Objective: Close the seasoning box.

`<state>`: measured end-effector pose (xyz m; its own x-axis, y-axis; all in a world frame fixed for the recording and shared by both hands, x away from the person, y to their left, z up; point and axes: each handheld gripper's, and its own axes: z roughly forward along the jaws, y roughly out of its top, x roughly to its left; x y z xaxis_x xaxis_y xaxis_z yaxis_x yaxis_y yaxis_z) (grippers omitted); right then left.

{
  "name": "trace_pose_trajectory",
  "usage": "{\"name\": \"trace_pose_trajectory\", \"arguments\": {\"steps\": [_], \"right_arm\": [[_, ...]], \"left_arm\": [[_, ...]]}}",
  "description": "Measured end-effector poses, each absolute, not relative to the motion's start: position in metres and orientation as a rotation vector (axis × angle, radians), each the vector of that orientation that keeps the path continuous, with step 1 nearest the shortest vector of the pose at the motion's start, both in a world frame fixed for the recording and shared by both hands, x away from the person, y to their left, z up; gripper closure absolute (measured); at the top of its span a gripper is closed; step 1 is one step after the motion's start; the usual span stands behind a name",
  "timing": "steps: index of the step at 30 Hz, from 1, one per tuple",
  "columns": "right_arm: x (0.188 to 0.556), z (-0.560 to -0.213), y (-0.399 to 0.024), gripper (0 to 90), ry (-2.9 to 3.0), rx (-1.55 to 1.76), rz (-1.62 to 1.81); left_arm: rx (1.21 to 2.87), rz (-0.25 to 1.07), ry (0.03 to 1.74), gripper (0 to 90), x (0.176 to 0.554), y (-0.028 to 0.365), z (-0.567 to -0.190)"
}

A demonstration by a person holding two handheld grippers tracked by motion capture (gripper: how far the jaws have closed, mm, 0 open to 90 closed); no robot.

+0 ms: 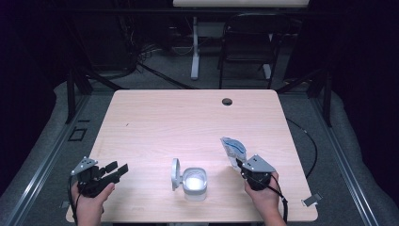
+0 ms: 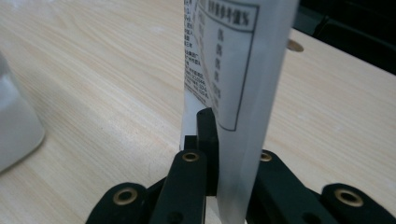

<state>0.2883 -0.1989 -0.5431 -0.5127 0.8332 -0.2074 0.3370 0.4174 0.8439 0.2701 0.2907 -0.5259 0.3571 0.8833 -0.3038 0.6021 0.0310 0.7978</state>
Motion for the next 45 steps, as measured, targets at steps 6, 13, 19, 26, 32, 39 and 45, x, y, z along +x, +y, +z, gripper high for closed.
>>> {"name": "trace_pose_trajectory", "arguments": {"steps": [6, 13, 19, 26, 32, 39, 45], "right_arm": [[0.294, -0.551, -0.199, 88.7, 2.07, 1.02, 0.995], [0.296, -0.554, -0.2, 86.6, 2.067, 1.038, 0.995], [0.295, -0.555, -0.202, 80.9, 2.063, 1.043, 1.003], [0.294, -0.555, -0.205, 78.3, 2.057, 1.06, 1.007], [0.294, -0.555, -0.205, 75.9, 2.055, 1.06, 1.024], [0.292, -0.555, -0.206, 68.6, 2.065, 1.065, 1.044], [0.291, -0.556, -0.207, 59.8, 2.068, 1.071, 1.071]], "left_arm": [[1.671, 0.373, 1.341, 47.3, 0.269, 0.291, -0.527], [1.669, 0.375, 1.351, 47.3, 0.268, 0.294, -0.528], [1.668, 0.373, 1.351, 47.3, 0.268, 0.294, -0.528], [1.666, 0.371, 1.353, 47.1, 0.268, 0.295, -0.527], [1.666, 0.371, 1.352, 47.0, 0.268, 0.294, -0.527], [1.66, 0.376, 1.35, 46.8, 0.268, 0.293, -0.527], [1.672, 0.372, 1.346, 46.4, 0.269, 0.291, -0.526]]}}
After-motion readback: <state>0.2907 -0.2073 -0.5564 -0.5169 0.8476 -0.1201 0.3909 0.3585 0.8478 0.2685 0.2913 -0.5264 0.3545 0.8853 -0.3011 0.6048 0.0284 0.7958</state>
